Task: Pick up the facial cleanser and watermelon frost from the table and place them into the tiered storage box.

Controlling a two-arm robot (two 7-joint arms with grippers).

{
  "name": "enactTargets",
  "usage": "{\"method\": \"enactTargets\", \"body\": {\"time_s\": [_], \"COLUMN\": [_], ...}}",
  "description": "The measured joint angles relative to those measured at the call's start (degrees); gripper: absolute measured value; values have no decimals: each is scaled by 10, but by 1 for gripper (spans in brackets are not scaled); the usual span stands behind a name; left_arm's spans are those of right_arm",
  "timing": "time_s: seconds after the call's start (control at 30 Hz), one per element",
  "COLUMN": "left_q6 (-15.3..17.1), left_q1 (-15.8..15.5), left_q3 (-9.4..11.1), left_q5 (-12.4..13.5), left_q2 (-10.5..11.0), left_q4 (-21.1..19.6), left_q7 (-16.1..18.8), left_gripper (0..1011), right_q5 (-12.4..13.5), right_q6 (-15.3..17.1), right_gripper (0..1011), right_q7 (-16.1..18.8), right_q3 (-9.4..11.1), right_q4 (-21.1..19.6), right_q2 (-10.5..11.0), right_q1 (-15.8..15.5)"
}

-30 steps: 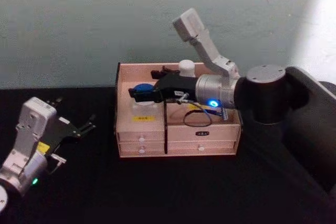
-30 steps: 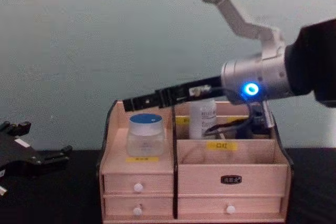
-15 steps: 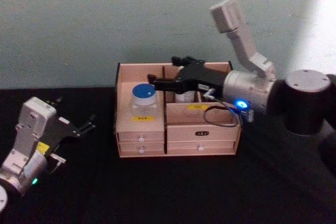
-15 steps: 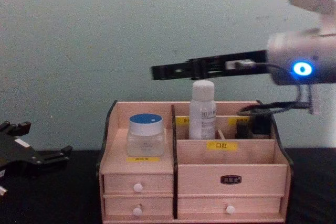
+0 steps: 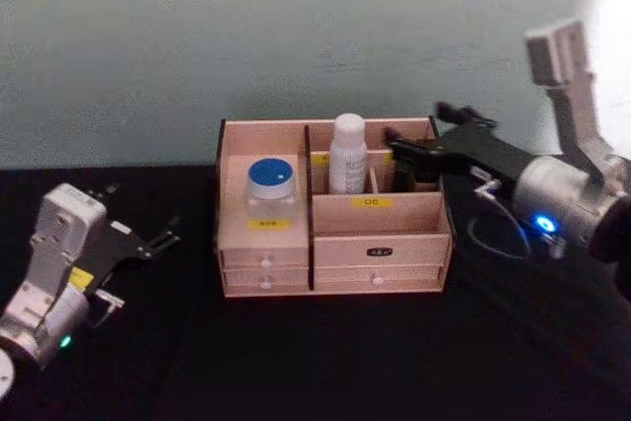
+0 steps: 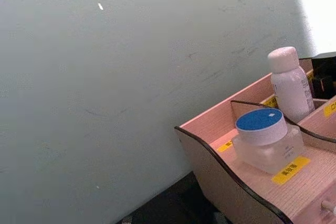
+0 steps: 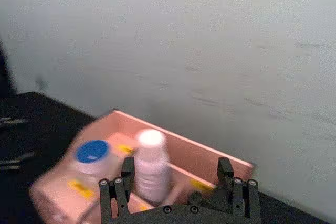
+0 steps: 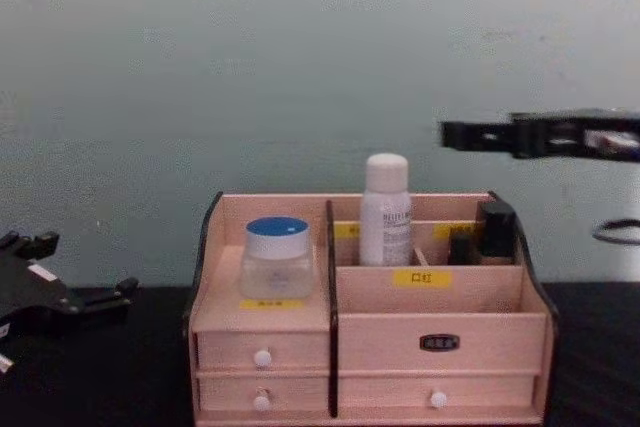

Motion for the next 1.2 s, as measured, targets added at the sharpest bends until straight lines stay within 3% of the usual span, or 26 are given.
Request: {"method": "enactTargets", "body": {"time_s": [0.27,0.63,0.9,1.2], "left_q6": [0,0,0,0], "left_q1": [0,0,0,0], "left_q3": [0,0,0,0], "left_q5": [0,0,0,0], "left_q2": [0,0,0,0], "left_q4": [0,0,0,0], "left_q7": [0,0,0,0], "left_gripper": [1001,1001,1001,1002], "right_q5": [-42,-107,-138,-156], "right_q6": [-49,-89,-94,-88], "right_gripper": [1002,1002,1002,1002], "right_q7": [-80,-159,-187,-191], "right_q3": [39,55,58,59], "right_q4": [4,35,68,93], "right_q2": [-12,-38,-59,-73], "right_q1": [-50,-74,-80,-80]}}
